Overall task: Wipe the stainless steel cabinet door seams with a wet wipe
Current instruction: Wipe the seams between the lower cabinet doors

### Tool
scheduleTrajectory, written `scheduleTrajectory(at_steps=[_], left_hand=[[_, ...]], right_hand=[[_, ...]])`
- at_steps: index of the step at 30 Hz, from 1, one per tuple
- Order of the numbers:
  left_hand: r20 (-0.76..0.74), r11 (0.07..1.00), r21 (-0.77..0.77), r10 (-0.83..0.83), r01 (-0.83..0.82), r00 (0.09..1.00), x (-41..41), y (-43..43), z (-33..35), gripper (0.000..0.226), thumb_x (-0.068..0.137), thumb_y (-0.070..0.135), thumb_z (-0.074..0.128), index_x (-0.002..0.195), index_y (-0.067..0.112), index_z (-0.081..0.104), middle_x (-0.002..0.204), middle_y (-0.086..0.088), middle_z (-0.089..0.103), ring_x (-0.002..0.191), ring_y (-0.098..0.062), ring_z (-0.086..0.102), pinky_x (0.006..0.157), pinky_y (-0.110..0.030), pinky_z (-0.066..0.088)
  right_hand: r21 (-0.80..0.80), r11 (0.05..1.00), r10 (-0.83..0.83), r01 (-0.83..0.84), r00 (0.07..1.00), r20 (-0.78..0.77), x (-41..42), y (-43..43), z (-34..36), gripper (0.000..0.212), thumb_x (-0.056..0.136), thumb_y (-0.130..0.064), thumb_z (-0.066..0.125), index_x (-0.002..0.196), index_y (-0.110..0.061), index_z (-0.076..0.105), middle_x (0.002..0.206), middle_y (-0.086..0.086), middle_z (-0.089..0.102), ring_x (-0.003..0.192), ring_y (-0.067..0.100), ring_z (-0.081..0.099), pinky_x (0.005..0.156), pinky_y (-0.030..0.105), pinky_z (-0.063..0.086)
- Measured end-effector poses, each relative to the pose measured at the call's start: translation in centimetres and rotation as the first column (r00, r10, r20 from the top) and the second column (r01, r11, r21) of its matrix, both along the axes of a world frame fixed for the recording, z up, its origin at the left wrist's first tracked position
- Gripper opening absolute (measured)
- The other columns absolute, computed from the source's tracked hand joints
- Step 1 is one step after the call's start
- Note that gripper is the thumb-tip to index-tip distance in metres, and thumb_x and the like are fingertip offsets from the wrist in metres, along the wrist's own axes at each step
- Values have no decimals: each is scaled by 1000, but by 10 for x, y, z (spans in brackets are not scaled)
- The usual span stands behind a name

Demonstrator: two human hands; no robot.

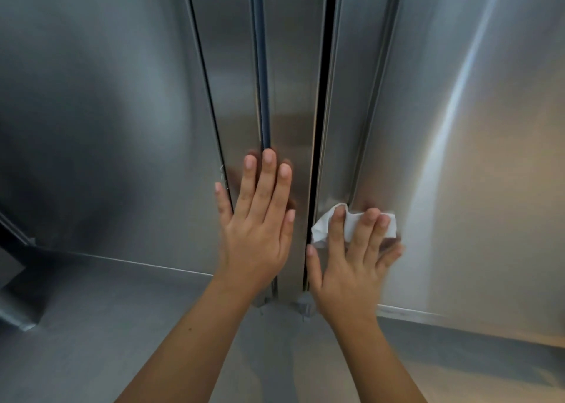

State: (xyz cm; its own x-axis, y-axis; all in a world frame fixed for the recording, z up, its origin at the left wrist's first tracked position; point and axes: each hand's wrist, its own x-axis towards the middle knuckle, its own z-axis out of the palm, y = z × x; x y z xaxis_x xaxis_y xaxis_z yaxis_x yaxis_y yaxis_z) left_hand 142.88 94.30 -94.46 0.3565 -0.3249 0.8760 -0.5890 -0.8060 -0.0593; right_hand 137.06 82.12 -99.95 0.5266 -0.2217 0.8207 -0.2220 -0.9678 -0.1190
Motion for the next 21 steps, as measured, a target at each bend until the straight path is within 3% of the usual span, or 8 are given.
scheduleTrajectory(at_steps=[4, 8, 12, 16, 19, 21], left_hand=[[-6, 1000, 9, -18, 18, 1000, -4, 0, 19, 61, 98, 29, 27, 148, 17, -5, 154, 4, -15, 142, -15, -7, 112, -50, -1], [-14, 999, 32, -29, 30, 999, -8, 5, 43, 56, 95, 28, 32, 145, 11, 11, 150, -4, 9, 142, -15, -3, 111, -52, 5], [-30, 999, 2, -32, 32, 999, -13, 4, 69, 55, 93, 27, 33, 144, 9, 20, 149, -8, 15, 141, -21, 7, 111, -51, 5], [10, 998, -39, -54, 55, 998, -8, 1, 102, 55, 93, 25, 34, 142, 4, 22, 148, -12, 16, 139, -21, 9, 110, -51, 5], [80, 998, -44, -44, 47, 996, 4, -1, 135, 55, 94, 25, 33, 143, 5, 17, 148, -11, 13, 141, -19, 2, 111, -51, 5], [117, 997, -55, -40, 46, 992, 10, -5, 156, 55, 94, 25, 33, 143, 4, 17, 148, -10, 11, 141, -17, -1, 111, -51, 5]], right_hand=[[13, 1000, 8, -8, 1000, -15, -3, -1, 27, 78, 90, -47, 35, 148, -20, -9, 150, 5, -33, 140, 22, -24, 111, 51, -10], [3, 1000, -8, 8, 1000, -25, -6, -1, 58, 71, 92, -48, 32, 148, -15, 4, 151, 5, -31, 141, 21, -22, 112, 48, -11], [9, 1000, -6, 6, 999, 34, -11, 1, 91, 63, 91, -45, 37, 145, -14, 26, 151, 15, 2, 142, 19, -16, 112, 47, -8], [29, 999, -21, 19, 997, 75, -9, 5, 121, 63, 90, -44, 37, 143, -13, 29, 149, 17, 8, 143, 21, -11, 113, 49, -6], [1, 1000, -17, 17, 992, 126, -2, 7, 146, 63, 87, -39, 43, 140, -8, 33, 146, 22, 11, 140, 32, 7, 112, 48, 7], [-9, 1000, 4, -3, 988, 153, 0, 5, 162, 63, 86, -37, 45, 139, -6, 34, 146, 24, 12, 138, 34, 11, 112, 45, 8]])
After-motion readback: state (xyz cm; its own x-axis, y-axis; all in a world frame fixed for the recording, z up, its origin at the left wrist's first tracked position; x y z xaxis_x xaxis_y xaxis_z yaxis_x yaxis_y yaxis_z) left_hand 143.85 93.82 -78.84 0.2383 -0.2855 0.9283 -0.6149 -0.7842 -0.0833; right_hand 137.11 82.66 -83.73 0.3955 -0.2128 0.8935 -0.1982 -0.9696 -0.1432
